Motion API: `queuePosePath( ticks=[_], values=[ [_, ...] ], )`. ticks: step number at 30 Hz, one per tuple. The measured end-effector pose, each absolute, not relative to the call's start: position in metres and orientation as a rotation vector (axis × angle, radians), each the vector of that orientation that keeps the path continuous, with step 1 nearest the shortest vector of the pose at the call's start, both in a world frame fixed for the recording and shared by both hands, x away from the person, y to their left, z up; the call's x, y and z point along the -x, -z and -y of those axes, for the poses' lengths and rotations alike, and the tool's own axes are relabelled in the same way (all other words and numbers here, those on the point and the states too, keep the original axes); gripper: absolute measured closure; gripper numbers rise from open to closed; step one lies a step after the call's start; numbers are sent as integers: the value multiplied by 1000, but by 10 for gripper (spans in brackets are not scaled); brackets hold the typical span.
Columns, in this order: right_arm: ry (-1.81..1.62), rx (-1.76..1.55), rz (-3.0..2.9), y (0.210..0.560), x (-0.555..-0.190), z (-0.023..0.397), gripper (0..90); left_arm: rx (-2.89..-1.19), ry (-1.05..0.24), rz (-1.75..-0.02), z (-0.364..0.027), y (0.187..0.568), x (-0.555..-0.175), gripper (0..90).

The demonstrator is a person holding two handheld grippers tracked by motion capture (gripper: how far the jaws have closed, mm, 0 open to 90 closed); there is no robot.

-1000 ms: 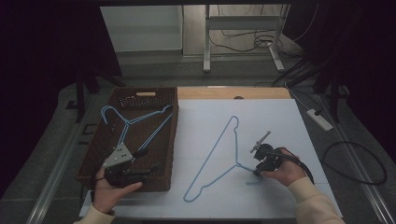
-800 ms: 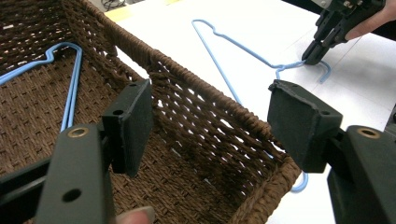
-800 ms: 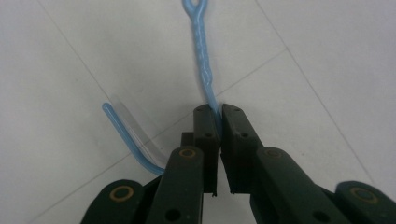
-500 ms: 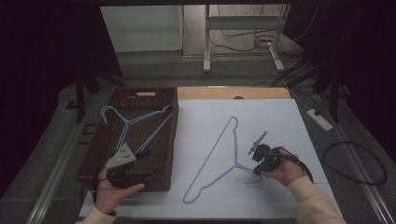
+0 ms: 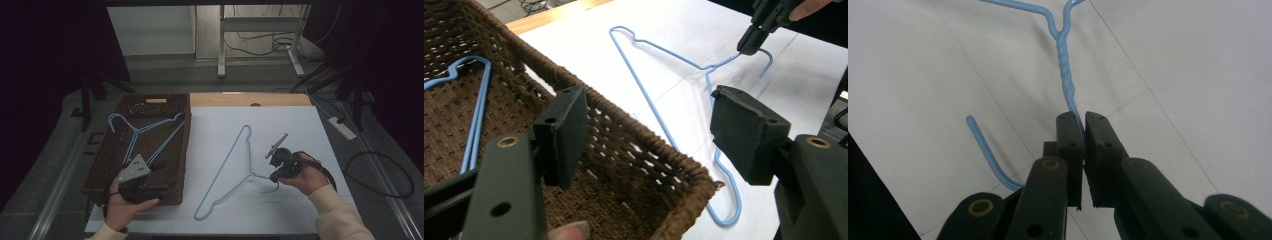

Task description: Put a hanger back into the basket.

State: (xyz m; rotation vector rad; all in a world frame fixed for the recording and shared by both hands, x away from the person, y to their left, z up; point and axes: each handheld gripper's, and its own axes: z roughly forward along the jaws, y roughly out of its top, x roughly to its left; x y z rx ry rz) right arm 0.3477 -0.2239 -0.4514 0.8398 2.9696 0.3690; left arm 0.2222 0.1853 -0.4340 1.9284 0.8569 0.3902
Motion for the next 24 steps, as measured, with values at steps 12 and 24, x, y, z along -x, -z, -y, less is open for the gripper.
queuePosePath(
  ticks=[12, 24],
  values=[
    [-388, -838, -2967, 449, -349, 223, 862, -1983, -317, -822, -147, 433, -228, 318],
    [-402, -833, -2966, 448, -347, 223, 863, -2034, -240, -768, -103, 435, -233, 312]
  ],
)
